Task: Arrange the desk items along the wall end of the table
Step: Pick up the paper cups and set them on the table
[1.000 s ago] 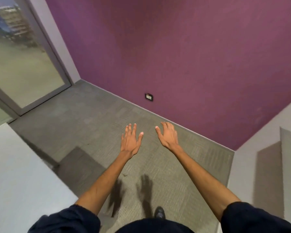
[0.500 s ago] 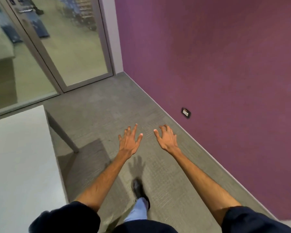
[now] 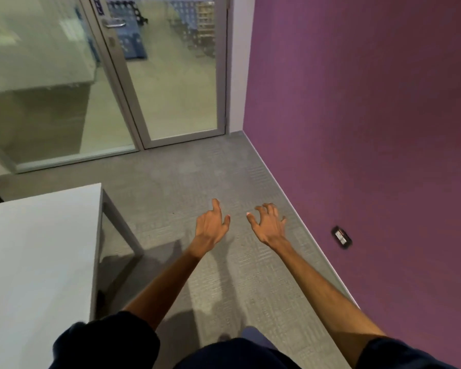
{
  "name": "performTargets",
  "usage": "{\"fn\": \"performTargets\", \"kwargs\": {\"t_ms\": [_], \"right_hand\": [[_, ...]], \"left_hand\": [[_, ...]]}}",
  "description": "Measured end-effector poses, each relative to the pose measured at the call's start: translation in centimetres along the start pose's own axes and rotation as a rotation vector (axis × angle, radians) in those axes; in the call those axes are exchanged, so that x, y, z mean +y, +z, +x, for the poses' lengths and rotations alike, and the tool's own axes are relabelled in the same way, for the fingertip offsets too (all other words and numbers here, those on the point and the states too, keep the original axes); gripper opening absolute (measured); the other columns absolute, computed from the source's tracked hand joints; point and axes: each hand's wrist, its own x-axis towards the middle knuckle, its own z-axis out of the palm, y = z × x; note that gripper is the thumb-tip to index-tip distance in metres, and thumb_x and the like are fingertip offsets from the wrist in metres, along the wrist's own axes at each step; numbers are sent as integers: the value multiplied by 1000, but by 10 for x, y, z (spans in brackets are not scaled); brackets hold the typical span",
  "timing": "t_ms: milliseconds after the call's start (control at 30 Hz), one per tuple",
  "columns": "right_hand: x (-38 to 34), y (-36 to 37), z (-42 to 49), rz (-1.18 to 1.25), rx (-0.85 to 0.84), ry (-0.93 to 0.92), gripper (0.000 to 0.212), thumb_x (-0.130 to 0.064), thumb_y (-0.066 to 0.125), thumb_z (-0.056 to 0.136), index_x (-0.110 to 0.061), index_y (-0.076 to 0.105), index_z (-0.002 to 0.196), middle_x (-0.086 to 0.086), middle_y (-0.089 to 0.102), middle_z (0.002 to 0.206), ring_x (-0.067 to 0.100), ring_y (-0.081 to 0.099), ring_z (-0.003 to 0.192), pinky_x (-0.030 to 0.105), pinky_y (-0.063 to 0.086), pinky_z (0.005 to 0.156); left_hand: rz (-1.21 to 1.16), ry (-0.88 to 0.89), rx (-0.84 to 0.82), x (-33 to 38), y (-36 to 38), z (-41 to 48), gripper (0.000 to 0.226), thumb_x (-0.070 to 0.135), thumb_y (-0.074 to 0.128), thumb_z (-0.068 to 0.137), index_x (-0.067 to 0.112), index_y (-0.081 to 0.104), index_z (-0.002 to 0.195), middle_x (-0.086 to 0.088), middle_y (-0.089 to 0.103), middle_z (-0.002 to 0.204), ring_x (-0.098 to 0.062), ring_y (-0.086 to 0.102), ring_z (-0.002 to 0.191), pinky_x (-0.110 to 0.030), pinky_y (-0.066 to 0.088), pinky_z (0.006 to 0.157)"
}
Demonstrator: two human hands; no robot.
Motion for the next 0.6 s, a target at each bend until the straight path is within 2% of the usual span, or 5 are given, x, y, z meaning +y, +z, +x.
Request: {"fn": "performTargets", "kwargs": {"t_ms": [100,233,400,500,600], "right_hand": [[-18,4,40,14,-30,-43,56,-52,40,100,-19,44,145,2,31,156,17,16,150,58,15,119],[-44,10,101,15,-54,-127,57,-53,41,99,-20,41,146,1,30,157,17,17,150,55,19,118],[-70,12,190,8,-90,-208,59,-53,38,100,-22,35,150,2,25,161,19,15,152,55,18,119],[-89,6,251,1,-126,-248,61,-55,35,101,-23,30,153,1,21,163,19,12,153,56,16,121],[-108,0,301,15,-151,-296,62,-55,33,101,-25,27,154,0,18,164,19,11,154,58,15,121]], "left_hand": [[106,18,47,-14,-3,29,49,44,43,98,8,38,132,-11,67,111,-29,68,97,-39,50,82],[220,5,86,-36,-5,76,64,57,41,93,14,38,141,-8,40,144,-22,47,122,-34,42,96],[135,-131,55,-53,-8,156,72,62,34,96,20,22,154,-7,15,164,-29,10,152,-50,21,120],[93,-194,63,-59,-17,207,75,66,29,95,27,14,157,-6,1,166,-29,-7,154,-58,5,123],[77,-268,68,-66,-27,249,80,69,26,94,26,5,158,-9,-6,166,-28,-12,154,-62,2,121]]}}
